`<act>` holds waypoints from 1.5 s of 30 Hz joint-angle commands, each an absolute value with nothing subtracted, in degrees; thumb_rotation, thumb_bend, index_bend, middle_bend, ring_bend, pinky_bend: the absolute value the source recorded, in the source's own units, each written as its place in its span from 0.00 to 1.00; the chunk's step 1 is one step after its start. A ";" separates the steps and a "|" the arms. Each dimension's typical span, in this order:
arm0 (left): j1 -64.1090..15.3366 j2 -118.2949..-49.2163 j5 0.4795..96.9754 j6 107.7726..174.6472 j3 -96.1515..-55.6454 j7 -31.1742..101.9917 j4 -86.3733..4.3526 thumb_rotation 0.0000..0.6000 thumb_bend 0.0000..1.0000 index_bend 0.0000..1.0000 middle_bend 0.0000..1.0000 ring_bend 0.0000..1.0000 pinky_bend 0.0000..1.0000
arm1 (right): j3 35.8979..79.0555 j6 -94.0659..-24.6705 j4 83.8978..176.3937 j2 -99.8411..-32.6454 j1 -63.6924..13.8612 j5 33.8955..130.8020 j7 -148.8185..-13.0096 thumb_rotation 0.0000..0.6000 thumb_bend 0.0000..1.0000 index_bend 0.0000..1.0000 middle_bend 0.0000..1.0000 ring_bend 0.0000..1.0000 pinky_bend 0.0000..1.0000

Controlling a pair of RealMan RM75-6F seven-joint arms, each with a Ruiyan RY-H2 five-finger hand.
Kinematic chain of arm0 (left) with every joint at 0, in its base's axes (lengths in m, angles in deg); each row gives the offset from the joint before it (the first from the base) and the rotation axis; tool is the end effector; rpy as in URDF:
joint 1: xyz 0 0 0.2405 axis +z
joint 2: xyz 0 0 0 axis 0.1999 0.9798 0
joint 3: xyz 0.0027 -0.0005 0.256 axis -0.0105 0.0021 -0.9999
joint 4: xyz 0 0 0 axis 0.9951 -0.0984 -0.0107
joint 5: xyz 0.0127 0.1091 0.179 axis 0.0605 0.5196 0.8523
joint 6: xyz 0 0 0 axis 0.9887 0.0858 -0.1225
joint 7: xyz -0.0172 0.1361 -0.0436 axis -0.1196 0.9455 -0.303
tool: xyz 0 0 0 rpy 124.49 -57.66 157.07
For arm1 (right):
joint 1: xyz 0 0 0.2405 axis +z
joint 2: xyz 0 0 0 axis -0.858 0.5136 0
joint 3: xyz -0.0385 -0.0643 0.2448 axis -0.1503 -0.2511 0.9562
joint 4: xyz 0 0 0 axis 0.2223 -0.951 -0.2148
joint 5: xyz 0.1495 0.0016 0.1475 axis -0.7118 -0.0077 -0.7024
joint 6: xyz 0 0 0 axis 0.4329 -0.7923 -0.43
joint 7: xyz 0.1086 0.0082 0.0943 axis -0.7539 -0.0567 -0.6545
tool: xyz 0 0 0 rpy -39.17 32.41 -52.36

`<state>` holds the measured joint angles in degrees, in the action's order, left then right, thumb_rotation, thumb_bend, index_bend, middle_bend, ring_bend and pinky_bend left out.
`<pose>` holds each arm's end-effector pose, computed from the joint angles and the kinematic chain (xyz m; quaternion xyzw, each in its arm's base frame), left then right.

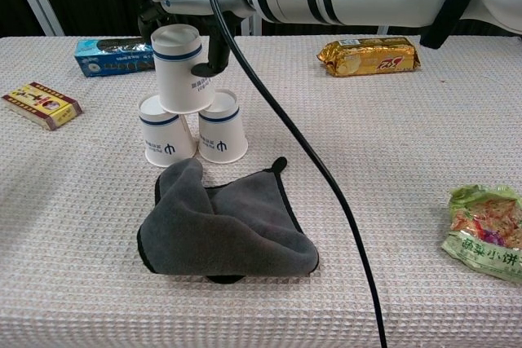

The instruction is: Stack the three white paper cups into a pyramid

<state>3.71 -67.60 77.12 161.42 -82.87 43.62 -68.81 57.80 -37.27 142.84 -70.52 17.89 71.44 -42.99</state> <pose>-0.2617 0.1854 0.1253 -0.6274 -0.3775 -0.4161 0.5392 0.0511 -0.3648 -0.0396 0.8845 -0.1213 0.3376 0.2983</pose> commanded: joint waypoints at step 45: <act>9.05 -64.73 74.32 167.43 -83.15 47.20 -64.24 1.00 0.07 0.30 0.18 0.22 0.34 | 36.45 -91.31 152.13 -42.00 -40.70 99.88 -79.48 1.00 0.29 0.00 0.11 0.03 0.11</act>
<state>8.64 -64.78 73.99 167.04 -82.78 46.73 -63.74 37.82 -89.68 154.35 -42.39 -38.16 97.87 -77.32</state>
